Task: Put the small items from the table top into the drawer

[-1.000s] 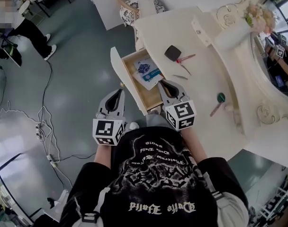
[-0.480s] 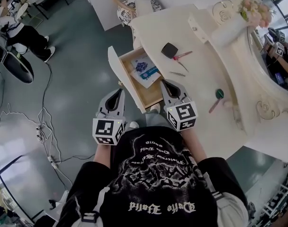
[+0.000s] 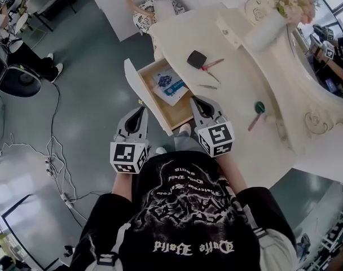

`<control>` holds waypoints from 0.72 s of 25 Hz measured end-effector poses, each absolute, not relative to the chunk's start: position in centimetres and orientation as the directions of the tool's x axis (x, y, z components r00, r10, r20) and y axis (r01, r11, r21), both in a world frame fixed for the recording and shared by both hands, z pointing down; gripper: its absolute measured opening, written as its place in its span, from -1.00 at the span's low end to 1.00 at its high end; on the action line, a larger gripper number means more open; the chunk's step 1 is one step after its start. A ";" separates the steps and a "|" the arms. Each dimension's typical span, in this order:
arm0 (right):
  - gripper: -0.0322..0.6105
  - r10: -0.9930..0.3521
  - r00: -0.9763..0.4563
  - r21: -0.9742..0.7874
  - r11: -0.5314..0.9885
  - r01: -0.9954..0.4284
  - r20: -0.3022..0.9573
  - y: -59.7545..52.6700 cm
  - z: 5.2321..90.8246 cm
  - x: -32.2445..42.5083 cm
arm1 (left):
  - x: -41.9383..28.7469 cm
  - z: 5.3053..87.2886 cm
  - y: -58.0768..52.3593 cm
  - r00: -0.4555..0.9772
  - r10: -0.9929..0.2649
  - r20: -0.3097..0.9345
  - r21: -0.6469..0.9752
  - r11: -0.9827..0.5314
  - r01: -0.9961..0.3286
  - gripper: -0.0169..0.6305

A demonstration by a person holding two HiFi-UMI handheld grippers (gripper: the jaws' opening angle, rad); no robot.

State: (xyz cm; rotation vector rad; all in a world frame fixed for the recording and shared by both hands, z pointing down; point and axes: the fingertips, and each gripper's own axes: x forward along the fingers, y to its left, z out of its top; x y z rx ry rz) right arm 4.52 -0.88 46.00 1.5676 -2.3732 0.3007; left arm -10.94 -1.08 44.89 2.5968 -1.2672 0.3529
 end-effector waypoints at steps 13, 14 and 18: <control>-0.87 -0.872 -0.351 0.005 0.375 -0.927 0.341 -0.1 45.8 4.8 | -10.2 44.9 -1.0 0.620 -0.724 0.302 0.116 -0.618 -0.778 -0.90; -0.87 -0.873 -0.351 0.007 0.376 -0.927 0.339 -0.1 45.8 4.8 | -10.3 44.9 -1.0 0.619 -0.725 0.302 0.117 -0.616 -0.779 -0.90; -0.87 -0.875 -0.348 0.010 0.373 -0.928 0.336 0.1 45.7 4.8 | -10.2 44.9 -0.9 0.619 -0.725 0.301 0.118 -0.616 -0.779 -0.90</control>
